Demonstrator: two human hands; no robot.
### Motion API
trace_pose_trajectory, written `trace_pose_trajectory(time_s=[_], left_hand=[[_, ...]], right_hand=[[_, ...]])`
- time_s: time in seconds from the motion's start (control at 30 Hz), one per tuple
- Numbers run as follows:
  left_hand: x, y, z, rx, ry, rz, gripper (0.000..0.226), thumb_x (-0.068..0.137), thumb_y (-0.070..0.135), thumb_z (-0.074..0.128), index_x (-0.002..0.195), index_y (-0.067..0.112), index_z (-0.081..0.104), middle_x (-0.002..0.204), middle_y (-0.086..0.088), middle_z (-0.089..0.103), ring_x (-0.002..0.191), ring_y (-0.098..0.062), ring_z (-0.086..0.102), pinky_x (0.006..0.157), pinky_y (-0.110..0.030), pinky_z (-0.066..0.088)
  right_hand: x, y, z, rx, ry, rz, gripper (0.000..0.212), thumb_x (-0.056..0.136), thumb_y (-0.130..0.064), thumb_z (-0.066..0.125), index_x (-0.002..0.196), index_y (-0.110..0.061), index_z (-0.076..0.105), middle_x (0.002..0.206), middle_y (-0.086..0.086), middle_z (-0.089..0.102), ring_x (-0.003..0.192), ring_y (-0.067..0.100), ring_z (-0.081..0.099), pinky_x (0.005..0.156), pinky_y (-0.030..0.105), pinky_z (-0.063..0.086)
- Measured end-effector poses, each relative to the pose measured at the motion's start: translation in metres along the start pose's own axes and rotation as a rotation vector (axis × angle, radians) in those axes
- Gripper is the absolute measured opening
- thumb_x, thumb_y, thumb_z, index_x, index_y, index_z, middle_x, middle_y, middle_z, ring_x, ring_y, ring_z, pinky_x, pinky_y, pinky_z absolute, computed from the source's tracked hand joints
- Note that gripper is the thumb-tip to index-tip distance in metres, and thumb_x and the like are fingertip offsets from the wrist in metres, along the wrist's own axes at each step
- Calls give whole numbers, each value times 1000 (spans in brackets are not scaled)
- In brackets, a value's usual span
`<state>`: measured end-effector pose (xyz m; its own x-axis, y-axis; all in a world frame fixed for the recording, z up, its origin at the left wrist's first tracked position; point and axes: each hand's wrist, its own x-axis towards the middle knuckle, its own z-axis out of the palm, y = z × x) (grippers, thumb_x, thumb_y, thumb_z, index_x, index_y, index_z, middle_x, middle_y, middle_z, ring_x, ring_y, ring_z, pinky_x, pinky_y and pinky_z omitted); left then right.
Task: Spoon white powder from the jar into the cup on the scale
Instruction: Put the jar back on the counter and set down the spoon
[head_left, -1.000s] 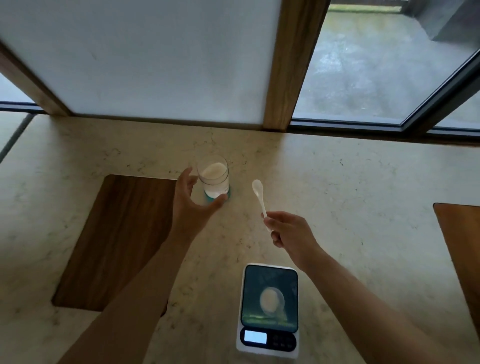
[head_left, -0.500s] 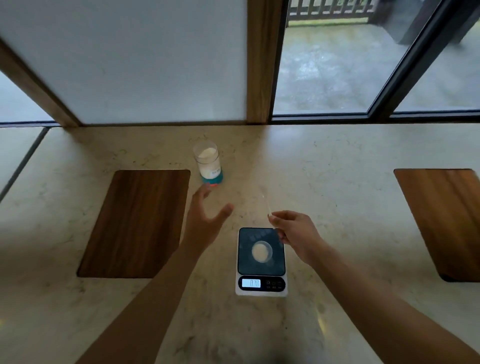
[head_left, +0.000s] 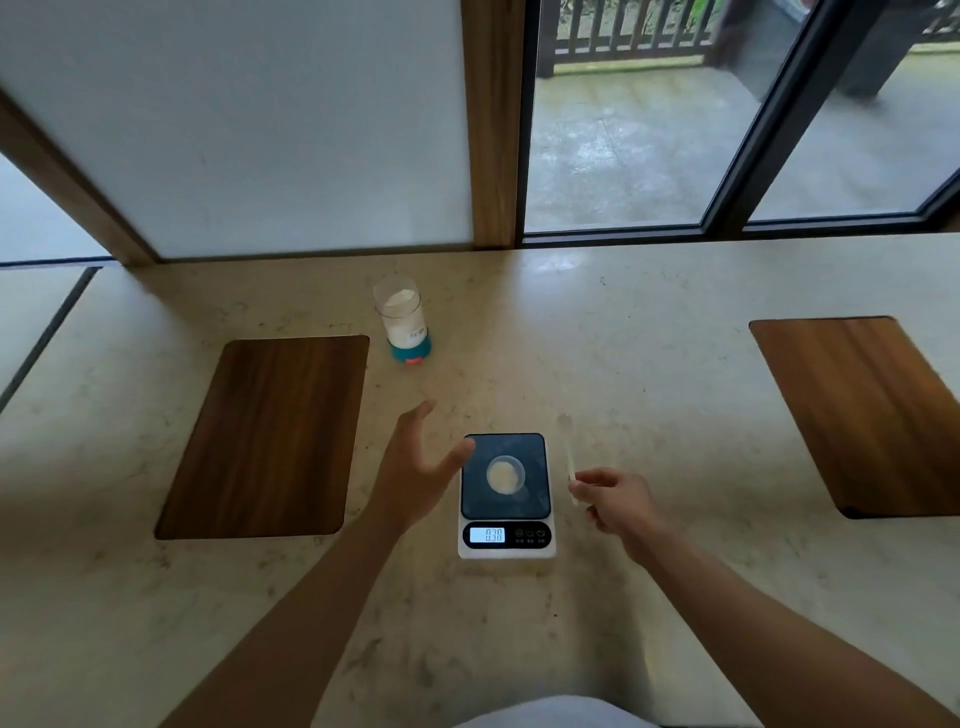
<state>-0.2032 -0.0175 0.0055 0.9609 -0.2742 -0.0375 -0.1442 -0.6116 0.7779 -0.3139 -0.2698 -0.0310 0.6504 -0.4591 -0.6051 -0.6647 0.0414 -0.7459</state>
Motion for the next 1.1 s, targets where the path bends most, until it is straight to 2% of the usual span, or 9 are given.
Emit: trace_pose_trajectory(time_s=[0.13, 0.37, 0.53, 0.63, 0.8, 0.97, 1.1], left_hand=[[-12, -2, 2, 13, -18, -7, 81, 78, 70, 55, 144, 27, 35, 152, 2, 38, 134, -15, 40, 104, -31, 34], [-25, -4, 3, 47, -41, -30, 80, 79, 66, 57, 144, 24, 36, 152, 0, 38, 134, -17, 41, 103, -33, 35], [-31, -4, 4, 40, -48, -44, 81, 78, 67, 57, 143, 23, 37, 150, -1, 40, 132, -17, 42, 104, -35, 37], [-34, -4, 4, 40, -60, -48, 81, 77, 67, 57, 142, 23, 38, 150, -1, 41, 132, -17, 42, 105, -38, 39], [-38, -4, 8, 31, -64, -44, 80, 76, 66, 60, 141, 24, 40, 148, 0, 43, 129, -16, 44, 102, -34, 39], [-39, -5, 10, 46, -68, -38, 79, 76, 69, 60, 140, 27, 39, 148, 1, 43, 129, -15, 44, 103, -38, 41], [-39, -6, 12, 55, -76, -43, 81, 74, 72, 59, 140, 30, 38, 149, 3, 42, 129, -15, 44, 103, -38, 41]], right_hand=[[-4, 21, -3, -15, 14, 50, 16, 82, -15, 79, 97, -10, 74, 80, 10, 76, 49, 12, 56, 45, 25, 46], [-13, 41, 0, -148, 23, 60, 11, 82, -23, 79, 92, -18, 79, 80, -2, 76, 64, 14, 67, 52, 24, 48], [-16, 50, 3, -165, 28, 89, 8, 81, -21, 80, 87, -15, 80, 72, 2, 75, 53, 12, 60, 48, 24, 47], [-15, 52, 4, -179, 32, 88, 7, 81, -21, 80, 85, -15, 80, 70, 2, 75, 53, 12, 60, 49, 25, 47], [-13, 53, 5, -217, 32, 104, 8, 81, -24, 80, 84, -16, 79, 75, 1, 75, 59, 14, 64, 49, 24, 46], [-11, 53, 6, -284, 30, 123, 10, 81, -25, 80, 84, -16, 79, 81, 1, 75, 70, 16, 68, 60, 29, 55], [-9, 51, 5, -321, 35, 116, 8, 81, -24, 80, 83, -16, 79, 79, 1, 75, 70, 16, 69, 68, 33, 59]])
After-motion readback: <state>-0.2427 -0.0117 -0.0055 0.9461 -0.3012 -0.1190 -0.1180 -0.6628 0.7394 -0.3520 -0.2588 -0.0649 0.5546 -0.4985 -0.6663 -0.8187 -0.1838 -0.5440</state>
